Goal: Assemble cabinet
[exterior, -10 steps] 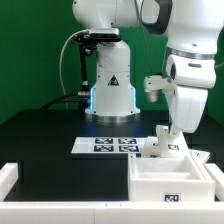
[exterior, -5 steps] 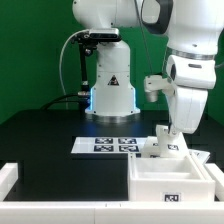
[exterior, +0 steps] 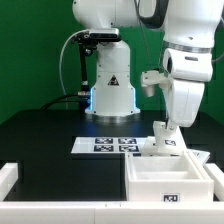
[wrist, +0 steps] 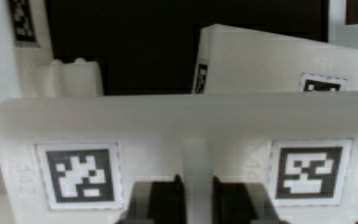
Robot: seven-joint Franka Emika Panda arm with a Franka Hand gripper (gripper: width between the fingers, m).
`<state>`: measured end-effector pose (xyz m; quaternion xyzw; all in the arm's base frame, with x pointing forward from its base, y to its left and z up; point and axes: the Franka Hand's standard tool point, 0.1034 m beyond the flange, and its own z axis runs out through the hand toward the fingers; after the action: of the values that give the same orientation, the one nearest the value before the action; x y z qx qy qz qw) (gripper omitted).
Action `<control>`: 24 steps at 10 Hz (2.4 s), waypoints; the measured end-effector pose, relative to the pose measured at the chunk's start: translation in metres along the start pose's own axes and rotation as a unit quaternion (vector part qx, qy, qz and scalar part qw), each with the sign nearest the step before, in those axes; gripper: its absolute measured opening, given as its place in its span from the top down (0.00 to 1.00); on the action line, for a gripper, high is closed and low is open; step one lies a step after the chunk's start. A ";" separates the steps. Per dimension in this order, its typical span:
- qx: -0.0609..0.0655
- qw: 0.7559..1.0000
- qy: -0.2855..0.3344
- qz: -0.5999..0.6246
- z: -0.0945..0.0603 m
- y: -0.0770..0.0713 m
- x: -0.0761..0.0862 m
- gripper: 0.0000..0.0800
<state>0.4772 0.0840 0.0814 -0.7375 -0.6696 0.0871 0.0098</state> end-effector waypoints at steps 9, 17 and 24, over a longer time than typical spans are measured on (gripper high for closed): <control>-0.001 1.000 0.005 0.003 0.006 0.028 0.005 0.92; -0.021 1.000 0.018 -0.001 0.004 0.079 0.013 0.92; -0.026 0.999 0.020 0.006 -0.002 0.115 0.020 0.92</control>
Offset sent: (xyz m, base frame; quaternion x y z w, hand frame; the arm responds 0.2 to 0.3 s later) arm 0.0201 0.0101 0.0012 -0.0091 0.0071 -0.0197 0.9997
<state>0.5930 0.0917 0.0657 -0.7435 -0.6665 0.0546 0.0037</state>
